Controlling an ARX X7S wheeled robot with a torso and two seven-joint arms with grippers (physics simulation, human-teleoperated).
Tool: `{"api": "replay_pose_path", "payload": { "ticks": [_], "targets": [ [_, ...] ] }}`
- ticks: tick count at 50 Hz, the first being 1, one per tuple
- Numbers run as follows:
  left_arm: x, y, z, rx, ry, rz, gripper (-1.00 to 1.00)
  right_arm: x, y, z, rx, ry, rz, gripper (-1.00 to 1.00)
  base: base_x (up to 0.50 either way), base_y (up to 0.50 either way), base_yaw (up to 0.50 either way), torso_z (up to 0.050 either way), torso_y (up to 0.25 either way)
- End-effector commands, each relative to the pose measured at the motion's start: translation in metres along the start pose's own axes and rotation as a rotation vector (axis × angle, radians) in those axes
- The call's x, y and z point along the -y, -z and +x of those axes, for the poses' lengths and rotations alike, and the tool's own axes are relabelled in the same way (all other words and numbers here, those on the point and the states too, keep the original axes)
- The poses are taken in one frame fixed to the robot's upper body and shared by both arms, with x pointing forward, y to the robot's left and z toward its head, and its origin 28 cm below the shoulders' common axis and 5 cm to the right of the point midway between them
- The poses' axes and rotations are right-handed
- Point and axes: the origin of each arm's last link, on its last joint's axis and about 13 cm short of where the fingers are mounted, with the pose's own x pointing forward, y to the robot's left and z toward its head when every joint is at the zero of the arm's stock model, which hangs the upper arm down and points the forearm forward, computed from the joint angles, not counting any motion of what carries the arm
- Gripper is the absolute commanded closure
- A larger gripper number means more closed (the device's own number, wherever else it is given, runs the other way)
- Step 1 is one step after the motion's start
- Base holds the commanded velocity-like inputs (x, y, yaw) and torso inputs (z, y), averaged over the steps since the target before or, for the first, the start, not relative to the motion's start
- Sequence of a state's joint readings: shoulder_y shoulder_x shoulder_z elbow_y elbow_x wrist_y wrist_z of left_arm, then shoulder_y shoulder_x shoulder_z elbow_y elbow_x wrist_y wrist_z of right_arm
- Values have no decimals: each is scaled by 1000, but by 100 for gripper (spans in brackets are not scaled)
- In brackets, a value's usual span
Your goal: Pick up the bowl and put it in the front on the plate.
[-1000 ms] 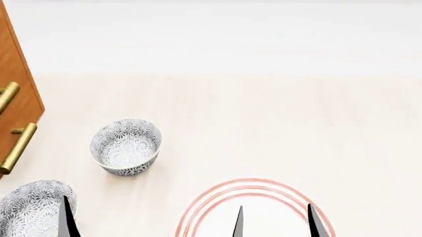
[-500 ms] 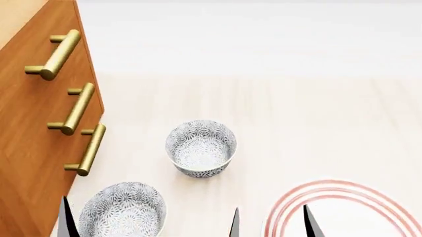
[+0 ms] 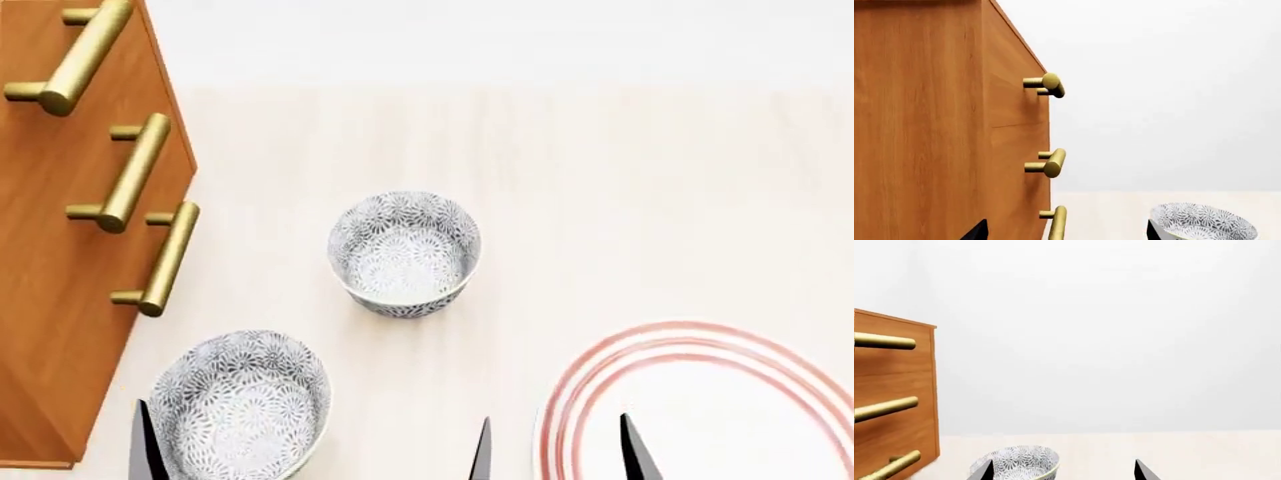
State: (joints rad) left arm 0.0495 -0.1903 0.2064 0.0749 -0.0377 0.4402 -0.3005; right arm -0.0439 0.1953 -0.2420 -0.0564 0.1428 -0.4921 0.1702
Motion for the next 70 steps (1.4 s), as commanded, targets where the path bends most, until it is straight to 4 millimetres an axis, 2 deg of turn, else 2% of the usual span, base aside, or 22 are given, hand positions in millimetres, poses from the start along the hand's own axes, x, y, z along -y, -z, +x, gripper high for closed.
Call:
{"api": "replay_pose_path", "payload": {
  "ticks": [1,12,19,22,23,26,29,31,32,39,41,42,47,53,55,56,59,70],
  "targets": [
    [0,0,0,2,0,17,-100,1,0,1,2,2,-4,-100,0,0,0,5,-250],
    [1,-3,-1,36,9,-14,-100,1,1,2,-12,0,1,-100,0,0,0,3,-116],
    [1,-6,-1,62,13,11,-100,-1,-3,12,-57,12,32,-100,0,0,0,0,0],
    [2,-7,-2,73,17,11,-100,-3,-15,31,-63,14,40,-100,0,0,0,0,0],
    [2,-8,-2,77,20,10,-100,-4,-22,45,-53,16,52,-100,0,0,0,0,0],
    [2,-9,-2,84,21,9,-100,-5,-34,69,-40,14,32,-100,0,0,0,0,0],
    [1,-11,-2,92,23,9,-100,-4,-51,109,-89,22,27,-100,0,0,0,0,0],
    [2,-11,-2,93,24,8,-100,-3,-57,121,-80,20,16,-100,0,0,0,0,0],
    [2,-10,-3,92,26,7,-100,-4,-67,135,-67,-3,-9,-100,0,0,0,0,0],
    [1,-10,-3,89,28,5,-100,-7,-98,182,-80,-41,-8,-100,0,0,0,0,0],
    [1,-10,-3,89,28,5,-100,-7,-98,182,-80,-41,-8,-100,0,0,0,0,0],
    [1,-10,-3,90,26,4,-100,-9,-107,203,-129,-70,13,-100,0,0,0,0,0],
    [2,-11,-3,89,28,-1,-100,-13,-120,231,-145,-109,-30,-100,0,0,0,0,0],
    [2,-11,-4,83,29,-4,-100,-14,-124,259,-235,-99,12,-100,0,0,0,0,0],
    [2,-11,-5,82,29,-4,-100,-14,-124,263,-252,-97,28,-100,0,0,0,0,0],
    [2,-10,-5,76,30,-5,-100,-14,-123,274,-307,-84,52,-100,0,0,0,0,0],
    [2,-10,-5,73,30,-6,-100,-15,-118,289,-389,-55,102,-100,0,0,0,0,0],
    [3,-10,-5,61,27,-4,-100,-15,-108,307,-498,60,268,-100,0,0,0,0,0]
  ]
}}
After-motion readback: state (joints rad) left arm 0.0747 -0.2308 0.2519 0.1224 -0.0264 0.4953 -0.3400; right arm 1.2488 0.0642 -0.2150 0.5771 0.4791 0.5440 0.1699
